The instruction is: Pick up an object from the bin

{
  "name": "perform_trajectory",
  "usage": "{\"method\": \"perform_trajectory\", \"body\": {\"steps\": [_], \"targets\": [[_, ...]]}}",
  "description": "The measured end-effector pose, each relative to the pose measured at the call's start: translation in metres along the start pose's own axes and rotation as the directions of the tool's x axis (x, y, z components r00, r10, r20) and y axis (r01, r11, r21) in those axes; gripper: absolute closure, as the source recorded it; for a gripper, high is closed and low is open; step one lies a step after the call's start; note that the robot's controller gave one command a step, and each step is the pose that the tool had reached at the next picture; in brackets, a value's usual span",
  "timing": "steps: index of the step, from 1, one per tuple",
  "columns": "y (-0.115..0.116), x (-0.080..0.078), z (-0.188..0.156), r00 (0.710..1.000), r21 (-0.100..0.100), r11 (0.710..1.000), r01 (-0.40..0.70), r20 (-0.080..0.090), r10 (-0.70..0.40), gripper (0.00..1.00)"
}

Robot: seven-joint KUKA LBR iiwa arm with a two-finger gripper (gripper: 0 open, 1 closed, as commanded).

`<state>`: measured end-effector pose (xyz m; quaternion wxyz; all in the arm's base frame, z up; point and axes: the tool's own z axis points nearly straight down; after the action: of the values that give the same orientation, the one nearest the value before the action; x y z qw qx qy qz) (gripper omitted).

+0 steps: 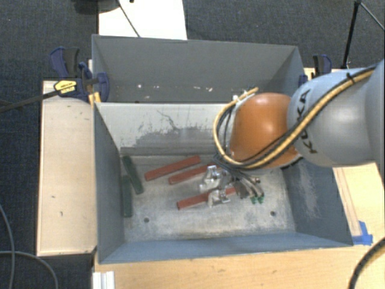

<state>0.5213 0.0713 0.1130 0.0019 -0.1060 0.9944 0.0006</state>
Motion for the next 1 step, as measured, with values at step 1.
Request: {"method": "perform_trajectory", "body": {"steps": [1], "targets": [[-0.0135,-0.0048,0.0188,1.000,0.001,1.000,0.027,0.003,-0.027,1.00]]}}
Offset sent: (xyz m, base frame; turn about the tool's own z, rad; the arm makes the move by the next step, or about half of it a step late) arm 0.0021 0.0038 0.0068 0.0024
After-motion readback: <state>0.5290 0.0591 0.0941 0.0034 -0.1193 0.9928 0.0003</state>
